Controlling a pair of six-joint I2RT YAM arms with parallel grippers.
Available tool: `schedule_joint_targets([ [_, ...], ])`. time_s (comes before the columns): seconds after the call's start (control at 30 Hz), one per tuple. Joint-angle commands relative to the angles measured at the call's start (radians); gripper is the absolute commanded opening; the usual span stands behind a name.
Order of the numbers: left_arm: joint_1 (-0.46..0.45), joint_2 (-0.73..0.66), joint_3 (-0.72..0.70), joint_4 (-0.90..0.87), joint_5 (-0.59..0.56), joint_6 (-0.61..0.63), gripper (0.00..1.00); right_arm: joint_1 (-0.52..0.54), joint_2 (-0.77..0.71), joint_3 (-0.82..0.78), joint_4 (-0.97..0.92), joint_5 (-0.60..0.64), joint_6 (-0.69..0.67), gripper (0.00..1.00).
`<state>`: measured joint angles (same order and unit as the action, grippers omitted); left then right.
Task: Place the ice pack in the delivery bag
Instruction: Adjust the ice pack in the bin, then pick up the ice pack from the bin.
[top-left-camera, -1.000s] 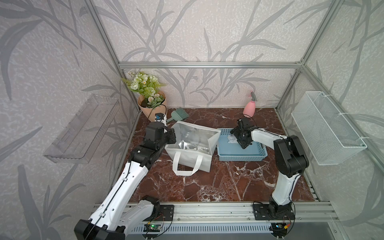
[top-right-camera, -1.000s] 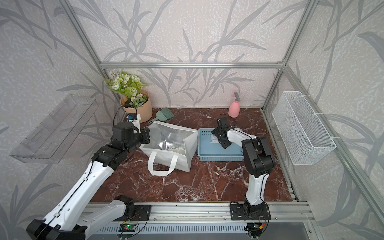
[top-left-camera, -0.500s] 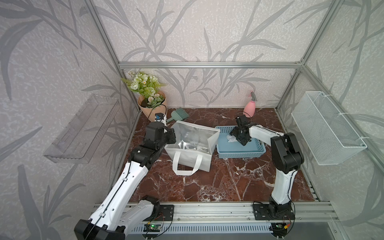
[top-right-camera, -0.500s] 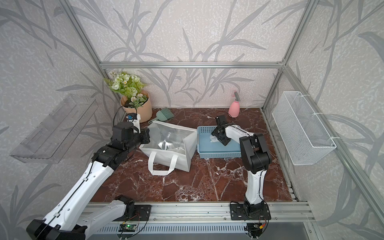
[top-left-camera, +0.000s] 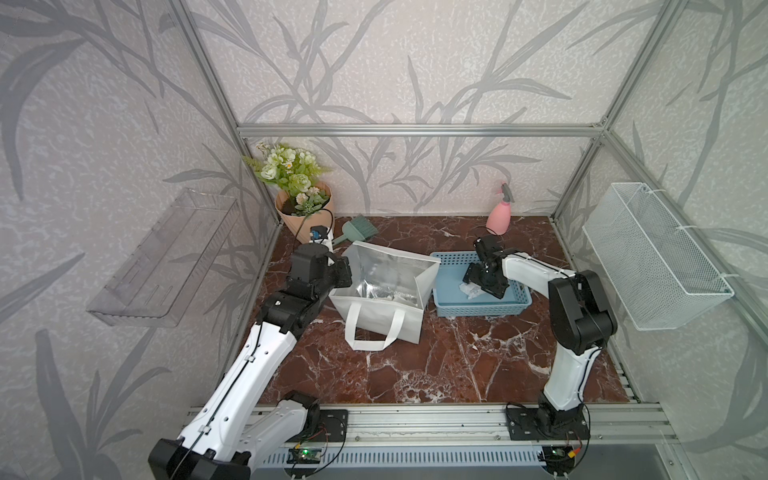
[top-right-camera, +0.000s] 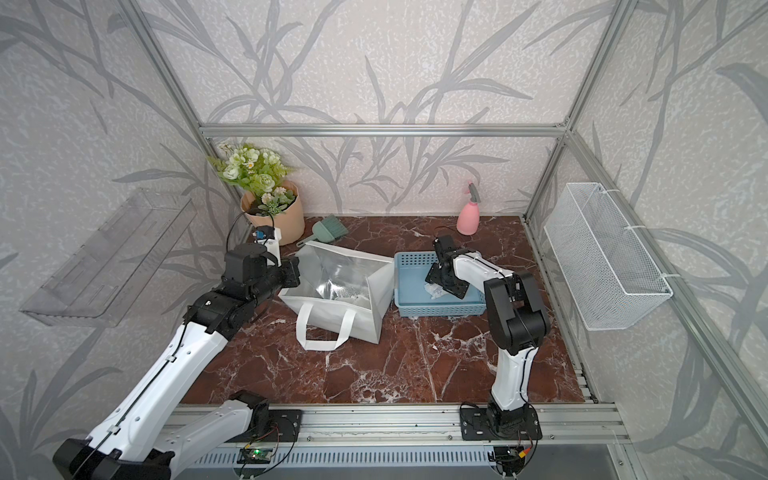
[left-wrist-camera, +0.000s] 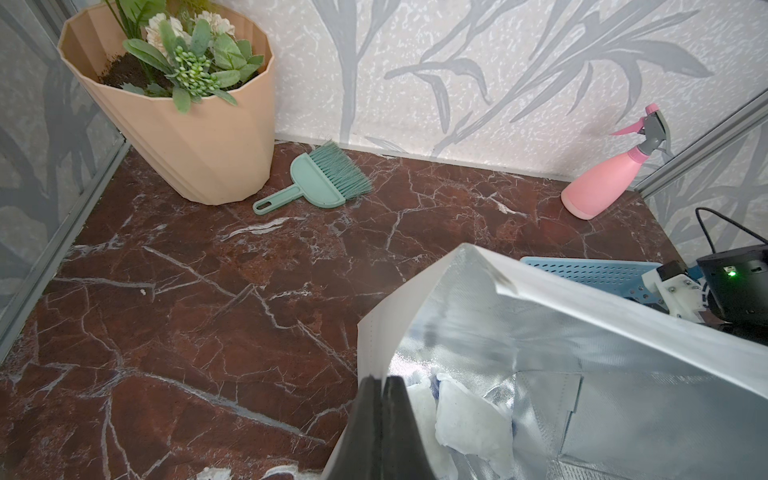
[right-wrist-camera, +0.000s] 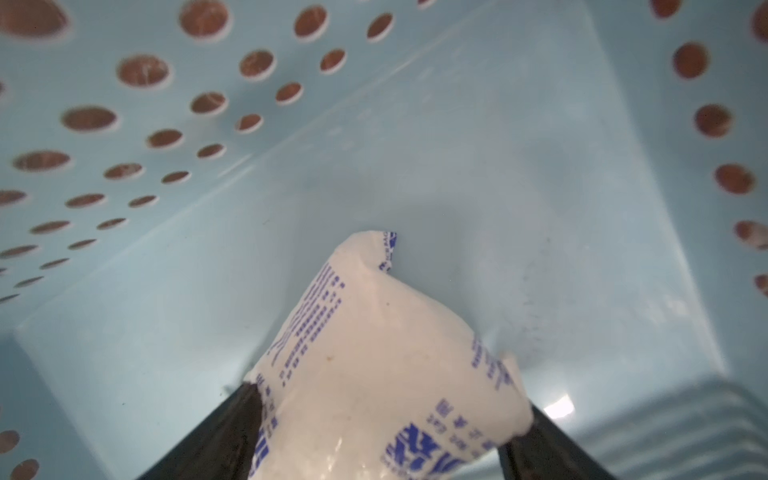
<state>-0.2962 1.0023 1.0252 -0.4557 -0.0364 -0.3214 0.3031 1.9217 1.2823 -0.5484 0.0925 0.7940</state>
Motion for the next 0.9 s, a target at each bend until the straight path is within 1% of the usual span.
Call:
schedule_joint_targets([
  [0.0, 0.006, -0.023, -0.011, 0.037, -0.015, 0.015, 0.0, 0.019, 0.052, 0.027, -0.014, -0.024, 0.03, 0.91],
  [0.07, 0.006, -0.033, -0.018, 0.037, -0.019, 0.013, 0.0, 0.023, 0.079, 0.055, -0.024, -0.035, 0.032, 0.92],
  [0.2, 0.006, -0.038, -0.02, 0.031, -0.015, 0.008, 0.0, 0.046, 0.119, 0.104, -0.062, 0.007, 0.018, 0.92],
  [0.23, 0.006, -0.04, -0.02, 0.031, -0.014, 0.009, 0.0, 0.045, 0.121, 0.104, -0.064, 0.015, 0.02, 0.91],
  [0.37, 0.006, -0.048, -0.02, 0.025, -0.016, 0.01, 0.0, 0.044, 0.115, 0.08, -0.05, 0.036, -0.001, 0.83],
  [0.4, 0.006, -0.05, -0.02, 0.025, -0.017, 0.01, 0.0, 0.043, 0.112, 0.075, -0.048, 0.038, -0.008, 0.8],
  [0.43, 0.006, -0.05, -0.021, 0.025, -0.018, 0.011, 0.0, 0.043, 0.111, 0.07, -0.045, 0.033, -0.018, 0.75],
  [0.47, 0.006, -0.05, -0.022, 0.025, -0.017, 0.01, 0.0, 0.041, 0.108, 0.067, -0.042, 0.024, -0.019, 0.66],
  [0.5, 0.006, -0.049, -0.02, 0.024, -0.016, 0.01, 0.0, 0.041, 0.102, 0.063, -0.041, 0.02, -0.047, 0.6],
  [0.57, 0.006, -0.048, -0.02, 0.024, -0.014, 0.01, 0.0, 0.041, 0.077, 0.041, -0.016, 0.0, -0.066, 0.53],
  [0.67, 0.006, -0.047, -0.02, 0.026, -0.01, 0.01, 0.0, 0.041, 0.021, 0.004, 0.014, 0.01, -0.076, 0.53],
  [0.8, 0.006, -0.046, -0.02, 0.029, -0.005, 0.008, 0.0, 0.041, -0.039, -0.004, 0.028, 0.008, -0.109, 0.53],
  [0.87, 0.006, -0.047, -0.02, 0.029, -0.005, 0.007, 0.0, 0.039, -0.08, -0.014, 0.041, 0.001, -0.116, 0.5],
])
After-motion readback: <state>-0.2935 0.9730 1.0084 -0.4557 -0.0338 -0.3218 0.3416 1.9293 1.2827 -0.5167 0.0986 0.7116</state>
